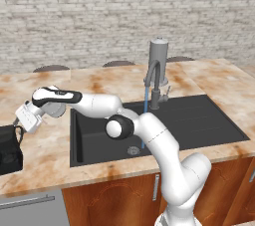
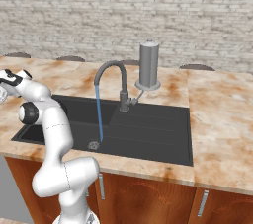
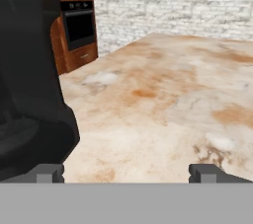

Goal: Turn on the sink faucet and place the jug under the water for a few seconds to fill it up.

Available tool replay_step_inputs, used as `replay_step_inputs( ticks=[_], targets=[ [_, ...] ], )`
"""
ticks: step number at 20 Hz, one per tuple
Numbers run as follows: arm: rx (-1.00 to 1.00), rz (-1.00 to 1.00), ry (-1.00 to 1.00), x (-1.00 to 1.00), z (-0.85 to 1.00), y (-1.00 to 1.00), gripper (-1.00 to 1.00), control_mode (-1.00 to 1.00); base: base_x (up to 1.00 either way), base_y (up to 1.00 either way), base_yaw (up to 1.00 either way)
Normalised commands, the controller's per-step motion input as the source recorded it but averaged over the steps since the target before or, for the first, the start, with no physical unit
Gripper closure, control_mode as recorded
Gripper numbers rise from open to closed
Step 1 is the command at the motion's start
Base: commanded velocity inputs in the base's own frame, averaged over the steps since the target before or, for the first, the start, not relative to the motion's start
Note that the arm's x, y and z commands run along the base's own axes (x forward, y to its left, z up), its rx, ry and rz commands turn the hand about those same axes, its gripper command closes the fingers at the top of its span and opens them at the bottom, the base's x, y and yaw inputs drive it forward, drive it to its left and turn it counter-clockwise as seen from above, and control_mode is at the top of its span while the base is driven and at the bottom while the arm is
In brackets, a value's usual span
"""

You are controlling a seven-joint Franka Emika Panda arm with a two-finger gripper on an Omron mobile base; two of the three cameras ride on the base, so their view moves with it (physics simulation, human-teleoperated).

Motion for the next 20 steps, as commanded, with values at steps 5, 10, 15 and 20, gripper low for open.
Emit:
replay_step_inputs(
  ticks=[5, 10, 15, 20],
  targets=[
    [0.0, 0.08, -0.07, 0.0, -0.06, -0.06, -1.0, -1.0, 0.0, 0.0, 0.0],
    [0.0, 0.07, -0.08, 0.0, -0.02, -0.09, -1.0, -1.0, 0.0, 0.0, 0.0],
    [0.0, 0.05, -0.08, -0.05, 0.0, -0.08, -1.0, -1.0, 0.0, 0.0, 0.0],
    [0.0, 0.0, 0.0, -0.23, 0.0, 0.0, -1.0, -1.0, 0.0, 0.0, 0.0]
  ],
)
